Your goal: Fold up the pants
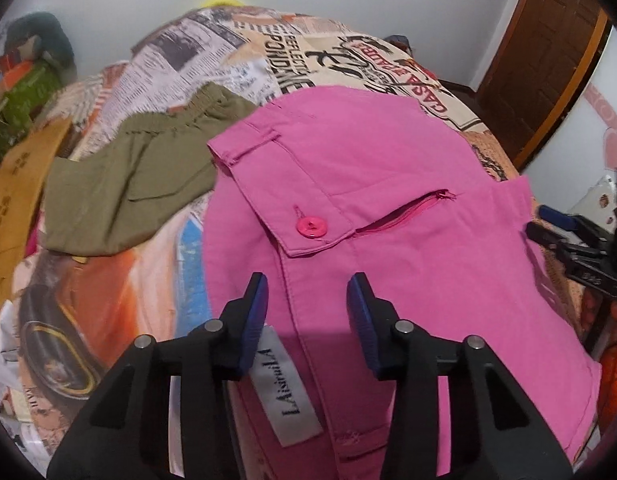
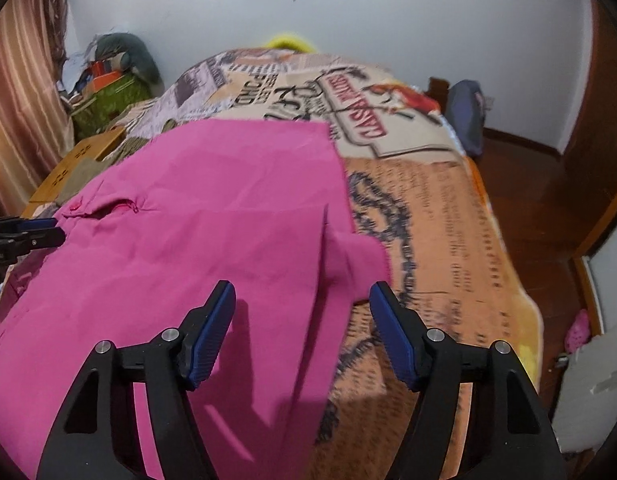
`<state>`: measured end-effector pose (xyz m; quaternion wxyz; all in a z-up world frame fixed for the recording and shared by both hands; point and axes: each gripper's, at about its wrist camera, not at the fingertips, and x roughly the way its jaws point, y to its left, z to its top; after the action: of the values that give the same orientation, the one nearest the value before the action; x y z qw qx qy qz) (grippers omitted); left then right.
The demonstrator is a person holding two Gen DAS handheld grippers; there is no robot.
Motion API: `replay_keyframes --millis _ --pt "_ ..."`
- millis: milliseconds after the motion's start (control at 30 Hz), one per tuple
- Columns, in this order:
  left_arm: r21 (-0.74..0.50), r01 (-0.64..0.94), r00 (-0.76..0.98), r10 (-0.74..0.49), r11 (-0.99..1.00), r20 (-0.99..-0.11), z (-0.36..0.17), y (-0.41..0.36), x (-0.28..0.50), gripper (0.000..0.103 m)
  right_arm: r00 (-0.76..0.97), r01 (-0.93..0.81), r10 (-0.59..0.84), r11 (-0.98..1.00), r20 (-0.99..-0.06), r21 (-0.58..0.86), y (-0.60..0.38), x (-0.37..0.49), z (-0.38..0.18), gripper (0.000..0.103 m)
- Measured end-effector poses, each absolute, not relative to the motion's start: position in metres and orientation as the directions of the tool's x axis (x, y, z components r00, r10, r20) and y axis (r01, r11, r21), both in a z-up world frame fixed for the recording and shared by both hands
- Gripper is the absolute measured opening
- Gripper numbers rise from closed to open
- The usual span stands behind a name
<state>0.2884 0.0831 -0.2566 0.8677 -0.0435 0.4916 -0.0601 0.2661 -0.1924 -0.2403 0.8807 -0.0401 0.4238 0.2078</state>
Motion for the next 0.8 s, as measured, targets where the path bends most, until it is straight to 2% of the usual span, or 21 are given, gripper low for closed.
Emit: replay_keyframes --millis 67,133,200,233,267,300,500,600,800 --pt "-0.148 0.077 0.508 -0.167 0.986 -0.845 -0.257 0.083 0.292 0.04 0.529 -0.413 0.334 0.904 -0.78 0.108 -0.19 0.27 -0.246 0.055" --pt "-0.161 0.091 0.502 -0.185 0.983 -0.845 -0.257 0.081 0.293 0.03 0.511 -0.42 0.343 0.9 -0.788 0.119 -0.189 0.274 -0.249 0.049" --pt "-0.156 0.1 0.498 -0.185 0.983 -0.847 -0.258 0.078 0.294 0.022 0.486 -0.431 0.368 0.89 -0.792 0.149 -0.19 0.275 -0.252 0.029" --pt "-0.135 0.108 0.5 -0.171 0.985 -0.849 -0.257 0.075 0.293 0.019 0.478 -0.435 0.378 0.886 -0.793 0.16 -0.191 0.276 -0.253 0.023" --pt "-0.112 0.114 0.506 -0.155 0.987 -0.848 -0.256 0.073 0.292 0.006 0.472 -0.441 0.394 0.88 -0.789 0.176 -0.192 0.276 -0.253 0.014" --pt "-0.063 0.126 0.517 -0.119 0.99 -0.848 -0.254 0.068 0.291 0.004 0.47 -0.448 0.41 0.874 -0.782 0.19 -0.193 0.275 -0.253 0.011" --pt "0.061 0.157 0.553 -0.037 0.986 -0.832 -0.243 0.058 0.287 0.002 0.522 -0.463 0.365 0.88 -0.771 0.103 -0.192 0.266 -0.245 0.007" --pt "0.074 0.152 0.54 -0.02 0.986 -0.841 -0.243 0.063 0.29 0.003 0.504 -0.48 0.317 0.876 -0.804 0.044 -0.187 0.263 -0.254 0.004" --pt "0.039 0.152 0.498 -0.042 0.988 -0.866 -0.257 0.066 0.293 0.003 0.478 -0.457 0.33 0.885 -0.814 0.09 -0.194 0.268 -0.254 0.005"
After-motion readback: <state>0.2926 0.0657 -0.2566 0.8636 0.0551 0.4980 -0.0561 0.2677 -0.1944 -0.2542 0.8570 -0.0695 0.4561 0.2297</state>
